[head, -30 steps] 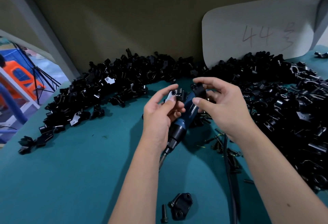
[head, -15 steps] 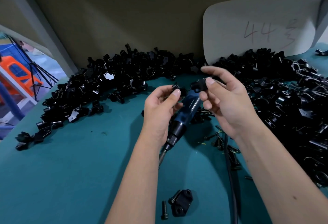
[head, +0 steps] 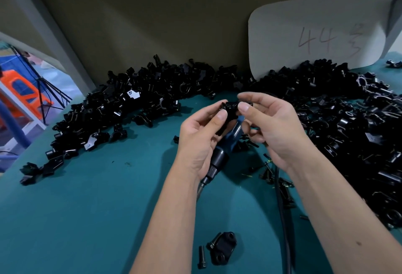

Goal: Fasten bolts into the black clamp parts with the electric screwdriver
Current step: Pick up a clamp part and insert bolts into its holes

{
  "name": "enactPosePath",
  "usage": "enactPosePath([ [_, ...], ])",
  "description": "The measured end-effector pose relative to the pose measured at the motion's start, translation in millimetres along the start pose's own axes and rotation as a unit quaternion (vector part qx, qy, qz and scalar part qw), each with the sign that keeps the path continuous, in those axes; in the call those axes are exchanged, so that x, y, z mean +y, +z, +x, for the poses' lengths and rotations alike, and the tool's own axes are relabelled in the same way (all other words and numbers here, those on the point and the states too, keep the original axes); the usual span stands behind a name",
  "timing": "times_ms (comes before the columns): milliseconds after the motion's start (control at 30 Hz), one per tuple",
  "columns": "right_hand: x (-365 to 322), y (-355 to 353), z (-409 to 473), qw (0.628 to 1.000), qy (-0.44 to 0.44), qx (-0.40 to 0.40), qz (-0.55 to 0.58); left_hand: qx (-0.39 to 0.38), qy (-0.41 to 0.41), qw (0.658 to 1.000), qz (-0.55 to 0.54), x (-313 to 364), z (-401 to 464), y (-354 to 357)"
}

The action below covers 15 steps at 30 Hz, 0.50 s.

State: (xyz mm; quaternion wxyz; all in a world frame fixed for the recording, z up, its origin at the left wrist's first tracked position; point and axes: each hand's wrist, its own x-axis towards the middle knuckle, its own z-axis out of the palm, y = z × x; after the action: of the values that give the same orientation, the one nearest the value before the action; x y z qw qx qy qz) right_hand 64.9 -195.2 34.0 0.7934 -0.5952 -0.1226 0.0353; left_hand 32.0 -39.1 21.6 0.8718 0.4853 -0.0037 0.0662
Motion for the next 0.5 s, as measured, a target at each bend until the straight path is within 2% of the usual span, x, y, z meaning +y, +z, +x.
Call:
enactPosePath([
  [133, -2, 2, 0, 0.999, -0.031, 0.015, 0.037, 0.01, 0.016, 1.0, 0.016, -1, 2, 3],
  [300, -5, 5, -3, 0.999, -0.045, -0.014, -0.007, -0.014, 0.013, 1.0, -0.022, -3, 0, 8],
  [500, -9, -8, 0, 0.994, -0.059, -0.004, -0.091, -0.02, 0.009, 1.0, -0.019, -5, 1, 8],
])
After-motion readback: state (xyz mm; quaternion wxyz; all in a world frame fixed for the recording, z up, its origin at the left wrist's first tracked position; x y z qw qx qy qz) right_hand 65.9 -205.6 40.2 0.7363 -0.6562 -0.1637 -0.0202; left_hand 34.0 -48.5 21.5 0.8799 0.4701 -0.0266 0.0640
